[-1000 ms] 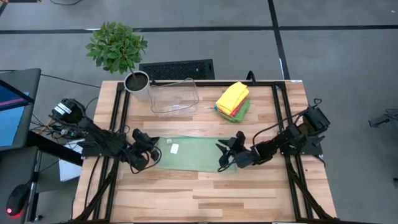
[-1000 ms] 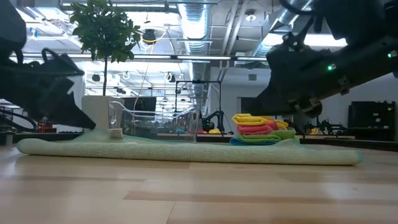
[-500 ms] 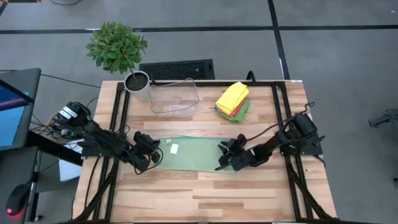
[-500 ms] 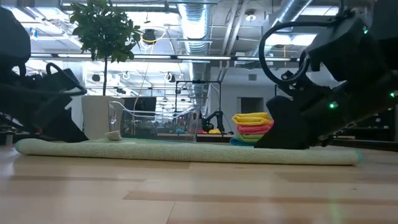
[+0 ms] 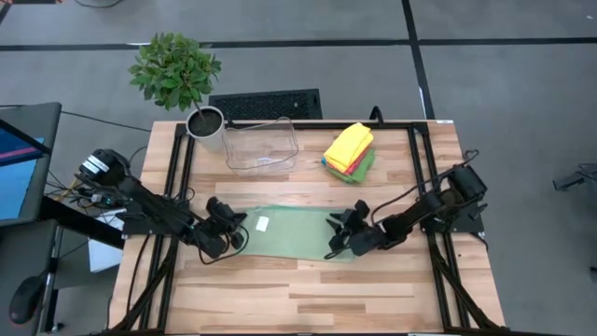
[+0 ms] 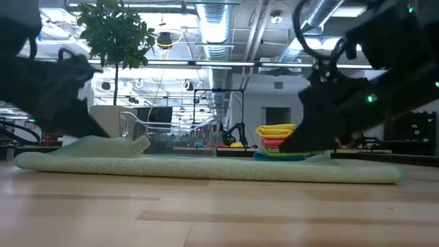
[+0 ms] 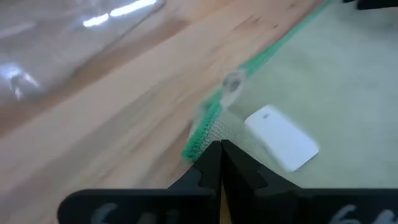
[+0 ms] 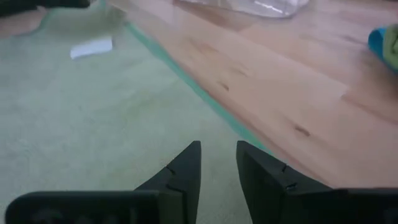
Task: Fold microfiber towels
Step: Fold the light green microfiber cloth
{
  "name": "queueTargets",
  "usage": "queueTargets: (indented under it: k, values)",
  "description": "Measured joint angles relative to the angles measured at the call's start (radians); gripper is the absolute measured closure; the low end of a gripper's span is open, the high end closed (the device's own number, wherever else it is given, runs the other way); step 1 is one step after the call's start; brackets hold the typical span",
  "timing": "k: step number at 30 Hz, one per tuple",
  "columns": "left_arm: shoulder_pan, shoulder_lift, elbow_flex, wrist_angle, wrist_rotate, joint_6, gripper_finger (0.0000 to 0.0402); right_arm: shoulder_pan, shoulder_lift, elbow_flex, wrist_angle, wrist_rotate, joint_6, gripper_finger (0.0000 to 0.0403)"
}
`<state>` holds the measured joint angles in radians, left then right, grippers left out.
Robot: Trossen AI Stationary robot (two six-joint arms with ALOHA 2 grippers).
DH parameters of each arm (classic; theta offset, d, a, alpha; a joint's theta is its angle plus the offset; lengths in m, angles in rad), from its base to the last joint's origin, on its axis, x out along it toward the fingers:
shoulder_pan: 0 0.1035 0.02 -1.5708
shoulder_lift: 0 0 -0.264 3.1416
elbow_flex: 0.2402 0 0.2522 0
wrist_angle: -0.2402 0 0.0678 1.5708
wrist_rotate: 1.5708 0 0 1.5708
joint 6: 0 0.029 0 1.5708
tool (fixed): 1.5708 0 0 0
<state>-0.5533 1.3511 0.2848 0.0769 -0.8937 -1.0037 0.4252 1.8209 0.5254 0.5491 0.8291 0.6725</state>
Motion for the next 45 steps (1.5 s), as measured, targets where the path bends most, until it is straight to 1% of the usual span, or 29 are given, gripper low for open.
queueTargets:
  k: [4, 6, 8, 10, 13, 15, 17, 20, 24, 26, 30, 34, 39, 43, 45]
  values:
    - [0.001, -0.062, 0.023, -0.048, -0.020, 0.076, 0.0401, 0.005, -0.049, 0.000, 0.006, 0.006, -0.023, 0.0276]
    - [0.001, -0.084, 0.023, -0.101, -0.038, 0.071, 0.0401, 0.014, -0.070, 0.000, 0.007, 0.007, -0.025, 0.0276]
    - [0.002, -0.094, 0.023, -0.147, -0.049, 0.035, 0.0401, 0.024, -0.083, 0.000, 0.007, 0.007, -0.026, 0.0276]
    - [0.002, -0.094, 0.022, -0.169, -0.050, 0.013, 0.0401, 0.034, -0.086, 0.000, 0.008, 0.007, -0.026, 0.0276]
    - [0.002, -0.094, 0.022, -0.124, -0.075, 0.022, 0.0401, 0.045, -0.086, 0.000, 0.010, 0.008, -0.026, 0.0276]
    - [0.005, -0.094, 0.023, -0.075, -0.110, 0.083, 0.0401, 0.046, -0.082, 0.000, 0.013, 0.008, -0.026, 0.0276]
    - [0.023, -0.090, 0.023, -0.015, -0.114, 0.155, 0.0401, 0.044, -0.080, 0.000, 0.012, 0.012, -0.026, 0.0276]
    - [0.058, -0.060, 0.023, 0.069, -0.094, 0.241, 0.0401, 0.042, -0.080, 0.000, 0.012, 0.016, -0.026, 0.0276]
    - [0.117, 0.049, 0.023, 0.117, -0.044, 0.254, 0.0401, 0.038, -0.080, 0.000, 0.012, 0.016, -0.026, 0.0276]
    - [0.134, 0.115, 0.023, 0.126, -0.025, 0.217, 0.0401, 0.038, -0.080, 0.000, 0.012, 0.016, -0.026, 0.0276]
    - [0.139, 0.235, 0.022, 0.128, -0.028, 0.119, 0.0401, 0.038, -0.080, 0.000, 0.004, 0.014, -0.026, 0.0276]
    - [0.136, 0.311, 0.025, 0.185, -0.047, 0.080, 0.0401, 0.038, -0.080, 0.000, -0.014, 0.012, -0.025, 0.0276]
    - [0.127, 0.300, 0.024, 0.189, -0.045, 0.052, 0.0401, 0.031, -0.080, 0.000, -0.094, 0.015, 0.034, 0.0276]
    - [0.126, 0.250, 0.022, 0.181, 0.004, 0.080, 0.0401, 0.024, -0.080, 0.000, -0.216, 0.057, 0.140, 0.0276]
    - [0.126, 0.222, 0.022, 0.179, 0.030, 0.104, 0.0401, 0.024, -0.080, -0.009, -0.261, 0.061, 0.200, 0.0276]
